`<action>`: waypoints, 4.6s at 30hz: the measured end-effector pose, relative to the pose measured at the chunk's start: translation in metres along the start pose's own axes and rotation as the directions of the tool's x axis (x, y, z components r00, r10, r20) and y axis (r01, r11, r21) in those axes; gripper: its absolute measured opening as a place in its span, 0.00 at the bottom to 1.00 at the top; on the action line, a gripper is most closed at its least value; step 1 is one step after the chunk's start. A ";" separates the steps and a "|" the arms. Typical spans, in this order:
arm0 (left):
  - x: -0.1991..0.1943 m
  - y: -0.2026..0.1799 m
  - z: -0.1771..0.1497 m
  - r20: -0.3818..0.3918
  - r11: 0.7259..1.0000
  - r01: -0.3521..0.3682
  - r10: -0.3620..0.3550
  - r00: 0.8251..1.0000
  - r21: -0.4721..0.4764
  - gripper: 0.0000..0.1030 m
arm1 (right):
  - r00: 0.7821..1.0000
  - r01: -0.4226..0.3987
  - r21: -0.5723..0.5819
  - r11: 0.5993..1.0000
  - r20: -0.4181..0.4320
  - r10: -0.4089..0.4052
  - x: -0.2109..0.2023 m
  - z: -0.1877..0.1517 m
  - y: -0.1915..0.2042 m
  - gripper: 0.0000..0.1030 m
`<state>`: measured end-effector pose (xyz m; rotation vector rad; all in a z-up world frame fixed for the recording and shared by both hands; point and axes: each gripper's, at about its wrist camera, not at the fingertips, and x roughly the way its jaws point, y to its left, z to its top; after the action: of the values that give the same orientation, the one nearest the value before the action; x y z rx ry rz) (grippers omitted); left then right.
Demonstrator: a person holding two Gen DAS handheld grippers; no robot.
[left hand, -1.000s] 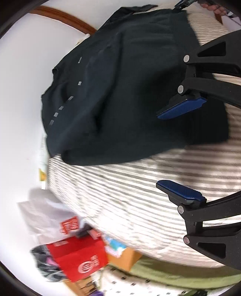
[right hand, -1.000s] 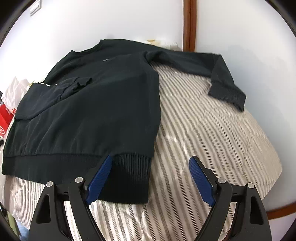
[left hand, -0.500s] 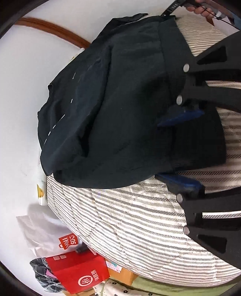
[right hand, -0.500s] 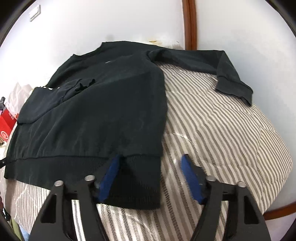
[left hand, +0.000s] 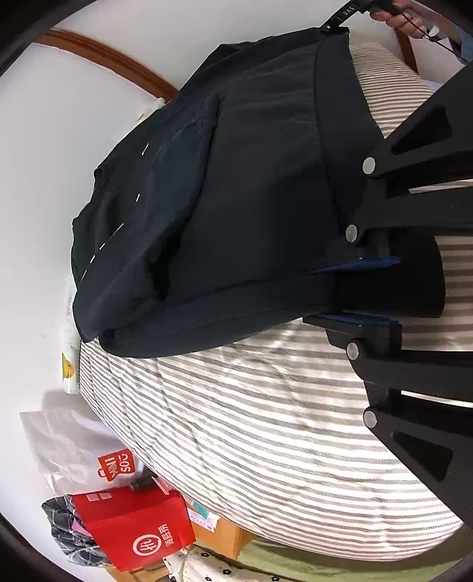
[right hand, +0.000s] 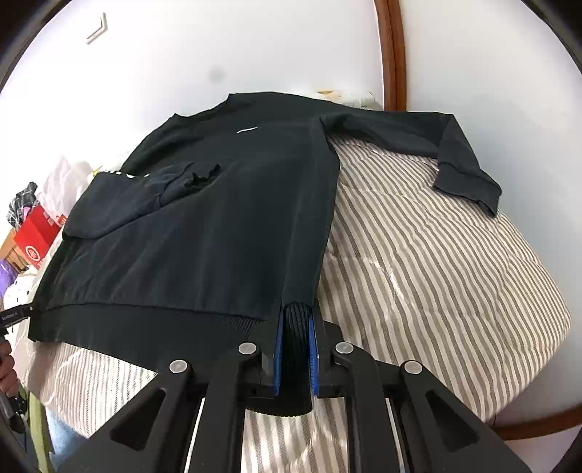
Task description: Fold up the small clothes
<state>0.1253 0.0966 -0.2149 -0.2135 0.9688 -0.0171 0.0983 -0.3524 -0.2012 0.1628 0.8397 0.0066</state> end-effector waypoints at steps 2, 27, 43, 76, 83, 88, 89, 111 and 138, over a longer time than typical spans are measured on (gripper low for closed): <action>-0.009 0.003 -0.010 -0.006 1.000 0.009 -0.009 1.000 0.003 0.18 | 1.000 0.002 -0.008 1.000 -0.005 -0.002 -0.009 -0.006 0.001 0.11; -0.046 0.044 0.006 0.089 0.999 -0.038 0.040 0.995 -0.022 0.65 | 0.996 0.010 -0.203 0.979 0.088 0.008 -0.037 0.045 0.075 0.54; 0.007 0.058 0.080 0.032 0.996 -0.081 0.083 0.996 -0.045 0.65 | 0.978 -0.079 -0.193 0.978 -0.203 0.039 0.142 0.127 0.140 0.58; 0.055 0.059 0.119 0.016 0.991 -0.131 0.131 0.991 -0.007 0.64 | 0.999 0.029 -0.253 0.967 -0.024 -0.036 0.098 0.196 0.127 0.37; 0.047 0.058 0.136 0.065 0.994 -0.105 0.103 0.993 0.033 0.52 | 0.977 -0.210 -0.424 0.881 -0.056 0.206 0.123 0.222 0.276 0.40; 0.059 0.062 0.144 0.027 0.998 -0.050 0.049 0.998 0.045 0.38 | 0.932 -0.363 -0.406 0.839 -0.160 0.326 0.164 0.233 0.344 0.40; 0.062 0.061 0.145 0.025 0.998 -0.042 0.041 0.999 0.052 0.38 | 0.919 -0.395 -0.399 0.828 -0.178 0.352 0.172 0.235 0.357 0.40; 0.083 0.087 0.165 0.048 0.998 0.067 -0.066 0.997 -0.013 0.07 | 0.888 -0.460 -0.464 0.757 -0.234 0.395 0.279 0.275 0.478 0.07; 0.070 0.085 0.189 0.117 0.998 0.058 -0.057 0.992 -0.012 0.49 | 0.962 -0.271 -0.480 0.834 -0.144 0.230 0.241 0.278 0.358 0.37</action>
<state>0.3135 0.2044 -0.1848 -0.2535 0.8463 -0.0496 0.4869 -0.0212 -0.1453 -0.2185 0.8665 0.4801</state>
